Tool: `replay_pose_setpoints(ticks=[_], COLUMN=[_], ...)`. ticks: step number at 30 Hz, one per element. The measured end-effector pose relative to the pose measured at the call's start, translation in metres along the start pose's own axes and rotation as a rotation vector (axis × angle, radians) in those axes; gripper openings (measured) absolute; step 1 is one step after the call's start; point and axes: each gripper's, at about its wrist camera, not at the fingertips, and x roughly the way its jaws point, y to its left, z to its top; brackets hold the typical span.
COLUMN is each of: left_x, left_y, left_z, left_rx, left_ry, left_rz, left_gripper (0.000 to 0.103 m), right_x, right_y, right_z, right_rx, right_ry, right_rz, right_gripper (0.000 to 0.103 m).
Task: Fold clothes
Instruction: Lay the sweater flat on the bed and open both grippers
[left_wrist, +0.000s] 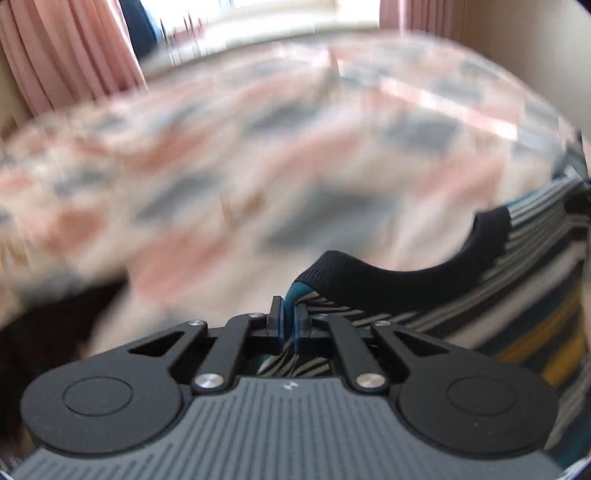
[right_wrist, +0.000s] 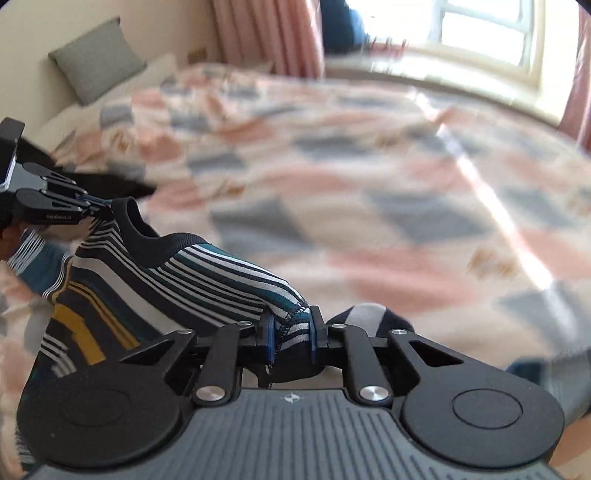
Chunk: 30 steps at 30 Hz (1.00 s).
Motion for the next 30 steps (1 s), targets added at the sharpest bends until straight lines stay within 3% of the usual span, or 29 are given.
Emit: replay_pose_setpoints(ticks=[2, 3, 4, 5, 7, 8, 11, 14, 19, 21, 22, 24, 28, 30], left_x=[0.015, 0.024, 0.033, 0.042, 0.057, 0.055, 0.024, -0.013, -0.082, -0.104, -0.112, -0.112, -0.099, -0.085], left_y=[-0.004, -0.006, -0.008, -0.009, -0.011, -0.013, -0.011, -0.002, 0.013, 0.011, 0.009, 0.005, 0.003, 0.003], left_z=[0.037, 0.054, 0.072, 0.080, 0.080, 0.072, 0.008, -0.078, -0.216, -0.253, -0.266, -0.281, -0.308, -0.323], left_rx=[0.012, 0.017, 0.021, 0.025, 0.034, 0.034, -0.020, -0.144, -0.635, -0.796, -0.856, -0.936, -1.080, -1.176], left_ry=[-0.042, -0.056, -0.070, -0.052, 0.014, 0.036, 0.105, 0.238, 0.456, 0.484, 0.487, 0.481, 0.481, 0.476], left_rz=[0.088, 0.135, 0.182, 0.218, 0.272, 0.275, 0.193, 0.099, -0.033, -0.061, -0.066, -0.081, -0.083, -0.128], left_gripper=[0.009, 0.022, 0.033, 0.054, 0.052, 0.053, 0.067, 0.067, 0.068, 0.068, 0.068, 0.076, 0.078, 0.078], right_x=[0.012, 0.022, 0.037, 0.049, 0.050, 0.038, 0.000, -0.032, -0.061, -0.064, -0.064, -0.056, -0.036, -0.025], right_y=[-0.018, -0.028, -0.037, -0.043, -0.052, -0.053, -0.043, -0.028, 0.019, 0.040, 0.051, 0.069, 0.114, 0.129], right_z=[0.027, 0.037, 0.044, 0.048, 0.039, 0.024, -0.048, -0.136, -0.280, -0.301, -0.306, -0.299, -0.266, -0.256], right_rx=[0.086, 0.138, 0.161, 0.173, 0.214, 0.255, 0.391, 0.550, 1.025, 1.102, 1.113, 1.004, 0.547, 0.402], right_ry=[-0.061, -0.077, -0.069, -0.036, 0.003, -0.017, -0.014, 0.041, 0.189, 0.181, 0.177, 0.188, 0.196, 0.182], right_rz=[-0.073, -0.107, -0.153, -0.214, -0.255, -0.197, -0.033, 0.102, 0.232, 0.240, 0.234, 0.200, 0.097, 0.070], right_gripper=[0.018, 0.026, 0.035, 0.061, 0.065, 0.064, 0.078, 0.079, 0.080, 0.079, 0.078, 0.071, 0.066, 0.066])
